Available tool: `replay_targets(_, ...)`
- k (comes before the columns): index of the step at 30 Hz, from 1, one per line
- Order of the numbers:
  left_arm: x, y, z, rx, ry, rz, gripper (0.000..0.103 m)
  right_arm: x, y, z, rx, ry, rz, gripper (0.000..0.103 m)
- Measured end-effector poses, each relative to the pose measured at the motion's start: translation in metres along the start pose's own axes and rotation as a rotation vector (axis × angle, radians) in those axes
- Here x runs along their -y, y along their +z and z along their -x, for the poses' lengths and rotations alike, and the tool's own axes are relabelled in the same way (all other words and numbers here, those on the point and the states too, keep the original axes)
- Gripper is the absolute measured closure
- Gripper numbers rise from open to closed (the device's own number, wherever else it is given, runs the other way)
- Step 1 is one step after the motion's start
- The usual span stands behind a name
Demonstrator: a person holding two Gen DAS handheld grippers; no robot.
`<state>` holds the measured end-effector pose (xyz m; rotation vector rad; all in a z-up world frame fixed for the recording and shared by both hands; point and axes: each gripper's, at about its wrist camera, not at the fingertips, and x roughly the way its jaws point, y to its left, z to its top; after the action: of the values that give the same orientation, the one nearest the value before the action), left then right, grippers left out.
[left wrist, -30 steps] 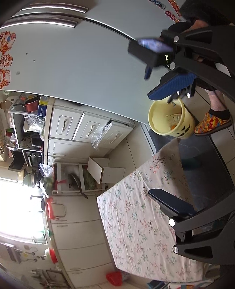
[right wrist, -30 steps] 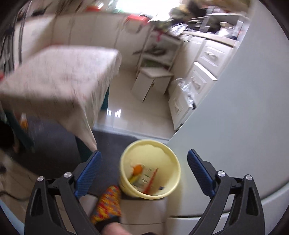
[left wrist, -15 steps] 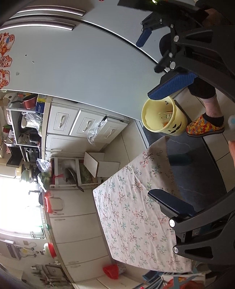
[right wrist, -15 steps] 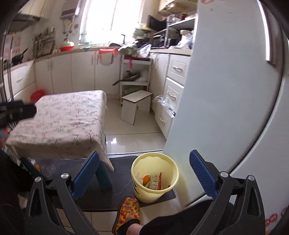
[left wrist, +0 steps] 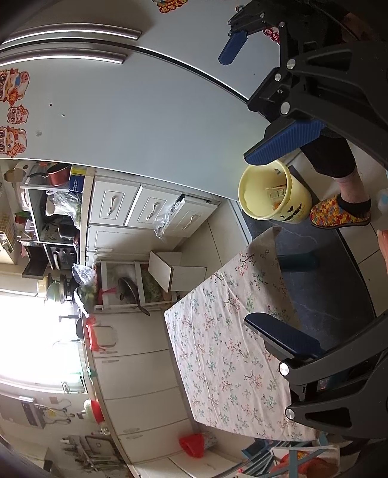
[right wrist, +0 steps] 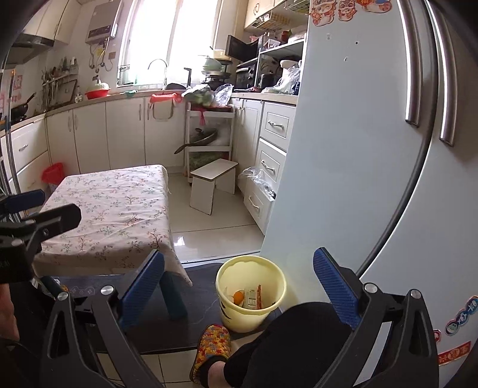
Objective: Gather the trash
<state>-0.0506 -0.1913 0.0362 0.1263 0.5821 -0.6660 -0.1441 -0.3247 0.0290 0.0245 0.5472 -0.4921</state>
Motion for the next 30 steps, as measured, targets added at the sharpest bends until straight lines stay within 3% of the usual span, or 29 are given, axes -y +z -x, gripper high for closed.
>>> replay_targets(17, -0.002, 0.0, 0.006, 0.007, 0.053, -0.006, 0.008, -0.006, -0.002, 0.002, 0.004, 0.002, 0.022, 0.008)
replay_targets(26, -0.02, -0.002, 0.013, 0.035, -0.079, 0.078, 0.008, -0.007, -0.004, 0.002, 0.002, 0.008, 0.02, 0.008)
replay_targets(30, -0.02, -0.002, 0.015, 0.048, -0.014, 0.043, 0.008, -0.009, -0.005, 0.0, -0.002, 0.01, 0.027, 0.008)
